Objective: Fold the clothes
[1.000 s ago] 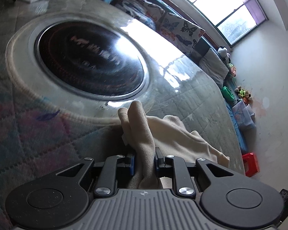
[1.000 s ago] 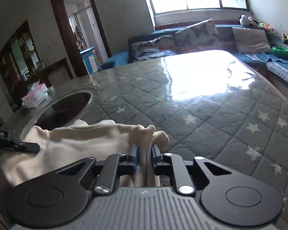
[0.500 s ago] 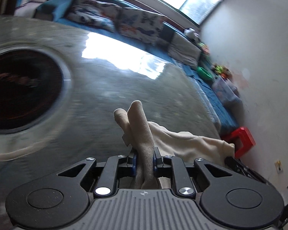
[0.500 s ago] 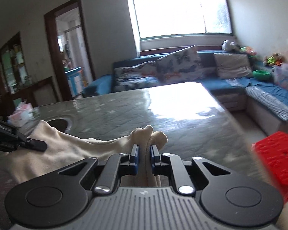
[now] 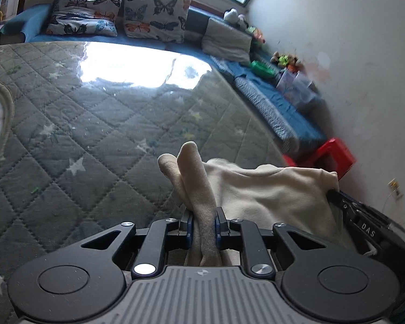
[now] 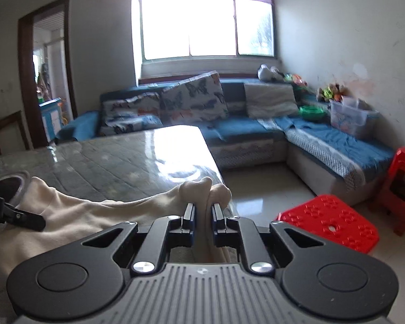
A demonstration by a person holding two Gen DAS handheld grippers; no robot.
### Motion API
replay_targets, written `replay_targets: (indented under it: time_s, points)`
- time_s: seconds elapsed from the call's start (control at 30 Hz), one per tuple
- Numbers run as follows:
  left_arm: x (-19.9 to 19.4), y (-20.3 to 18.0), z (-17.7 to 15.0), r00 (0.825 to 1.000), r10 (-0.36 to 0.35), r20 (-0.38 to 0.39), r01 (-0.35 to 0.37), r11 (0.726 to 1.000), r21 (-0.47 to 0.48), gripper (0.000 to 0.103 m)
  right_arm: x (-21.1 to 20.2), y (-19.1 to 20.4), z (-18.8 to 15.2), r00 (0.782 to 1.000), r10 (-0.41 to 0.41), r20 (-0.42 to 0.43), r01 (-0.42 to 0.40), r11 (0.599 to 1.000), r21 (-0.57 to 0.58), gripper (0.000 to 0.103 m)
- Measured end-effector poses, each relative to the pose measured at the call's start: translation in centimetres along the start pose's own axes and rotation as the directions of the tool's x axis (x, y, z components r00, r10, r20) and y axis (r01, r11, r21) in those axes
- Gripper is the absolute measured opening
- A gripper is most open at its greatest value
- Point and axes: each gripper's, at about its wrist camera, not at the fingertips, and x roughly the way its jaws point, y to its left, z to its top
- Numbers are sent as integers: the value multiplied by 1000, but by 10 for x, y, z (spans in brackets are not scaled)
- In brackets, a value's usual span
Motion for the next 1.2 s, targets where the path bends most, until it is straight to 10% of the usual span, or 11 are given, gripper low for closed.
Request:
replay_targets:
  time_s: [0.23, 1.2]
  points:
    - [-2, 8, -2, 996, 89, 20, -89, 996, 13, 39, 17, -12, -10, 997, -52, -64, 55, 998, 43, 13]
    - [28, 1, 17, 978, 177, 108, -194, 967, 168, 48, 61, 44, 1, 993, 48, -105, -56, 996, -74, 62]
